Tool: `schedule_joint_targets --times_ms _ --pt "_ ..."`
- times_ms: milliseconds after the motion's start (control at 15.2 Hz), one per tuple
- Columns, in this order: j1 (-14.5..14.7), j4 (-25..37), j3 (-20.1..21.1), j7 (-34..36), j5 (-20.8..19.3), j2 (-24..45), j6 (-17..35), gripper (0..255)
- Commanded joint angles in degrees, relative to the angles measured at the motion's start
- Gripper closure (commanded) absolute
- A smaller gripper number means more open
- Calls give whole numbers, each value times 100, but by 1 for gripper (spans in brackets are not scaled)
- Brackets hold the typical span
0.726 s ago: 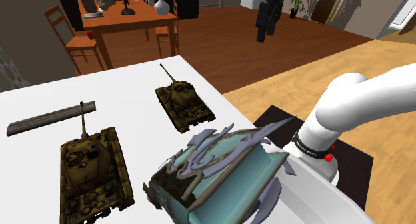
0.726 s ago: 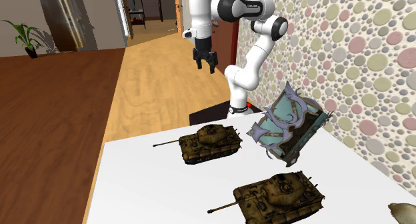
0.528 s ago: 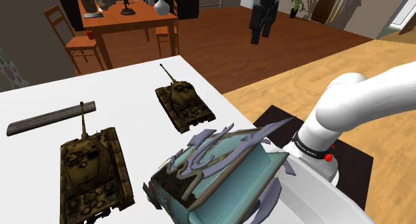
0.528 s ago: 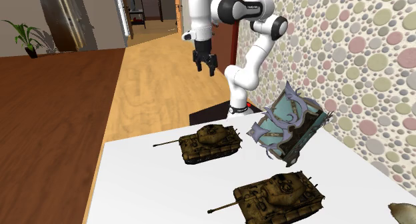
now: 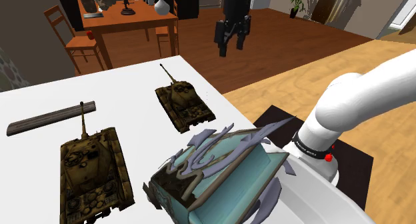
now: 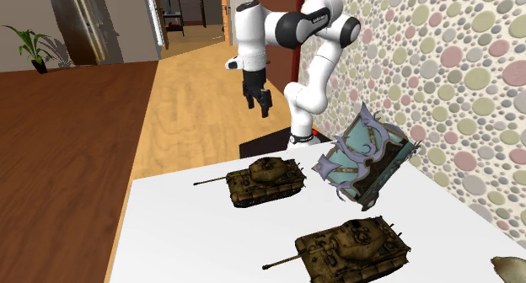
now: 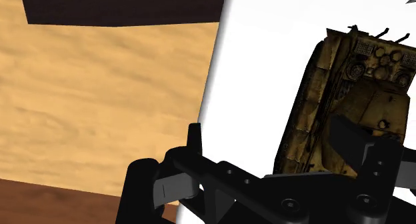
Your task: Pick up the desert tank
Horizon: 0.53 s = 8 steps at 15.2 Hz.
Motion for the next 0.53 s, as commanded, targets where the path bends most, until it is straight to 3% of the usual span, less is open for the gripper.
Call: schedule_joint_targets --times_ms 0,462 --pt "-26 151 233 374 70 357 259 0" --pt "-156 857 939 1644 -50 1736 1056 0"
